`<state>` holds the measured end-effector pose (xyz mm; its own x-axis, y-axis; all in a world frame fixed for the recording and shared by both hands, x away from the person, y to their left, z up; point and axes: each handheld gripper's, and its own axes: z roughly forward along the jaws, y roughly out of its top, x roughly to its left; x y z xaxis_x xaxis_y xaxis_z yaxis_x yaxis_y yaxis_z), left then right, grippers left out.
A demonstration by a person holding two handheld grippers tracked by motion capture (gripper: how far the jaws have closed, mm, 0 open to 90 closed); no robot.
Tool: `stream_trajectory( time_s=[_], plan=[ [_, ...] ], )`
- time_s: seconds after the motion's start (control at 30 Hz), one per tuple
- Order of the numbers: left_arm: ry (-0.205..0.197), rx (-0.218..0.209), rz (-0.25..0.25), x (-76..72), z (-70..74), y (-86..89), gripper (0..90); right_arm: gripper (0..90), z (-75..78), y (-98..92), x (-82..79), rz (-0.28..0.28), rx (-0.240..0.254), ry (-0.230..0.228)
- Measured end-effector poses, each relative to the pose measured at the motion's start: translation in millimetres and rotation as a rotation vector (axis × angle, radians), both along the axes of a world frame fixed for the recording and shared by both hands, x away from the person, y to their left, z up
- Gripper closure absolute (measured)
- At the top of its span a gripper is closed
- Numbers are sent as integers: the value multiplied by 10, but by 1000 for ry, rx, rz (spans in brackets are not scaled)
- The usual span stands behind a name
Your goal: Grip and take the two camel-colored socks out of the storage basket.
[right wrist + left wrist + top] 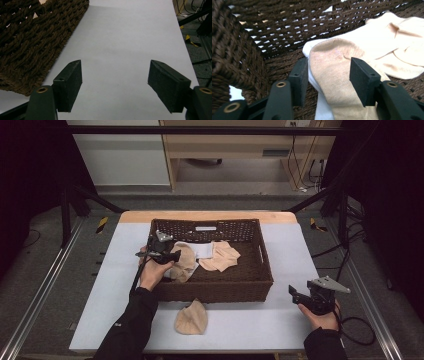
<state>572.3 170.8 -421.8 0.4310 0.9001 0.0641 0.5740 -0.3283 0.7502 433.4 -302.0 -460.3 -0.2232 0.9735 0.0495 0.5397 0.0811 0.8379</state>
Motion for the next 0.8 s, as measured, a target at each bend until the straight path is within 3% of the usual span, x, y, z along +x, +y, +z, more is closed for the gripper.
stream_trajectory(
  time_s=[0.13,0.5,0.53,0.67,0.8],
  plan=[
    [32,7,-1,26,-40,-7,424,281,3,1,-3,1,1,0],
    [96,15,-27,42,-90,-16,450,286,0,2,0,4,-1,-1],
    [118,12,-31,38,-101,-24,463,287,1,2,-2,3,1,0],
    [130,4,-42,25,-84,-27,530,287,3,2,-4,5,1,-1],
    [121,-13,-51,8,-55,-41,614,287,4,2,-5,5,3,0]
  ],
)
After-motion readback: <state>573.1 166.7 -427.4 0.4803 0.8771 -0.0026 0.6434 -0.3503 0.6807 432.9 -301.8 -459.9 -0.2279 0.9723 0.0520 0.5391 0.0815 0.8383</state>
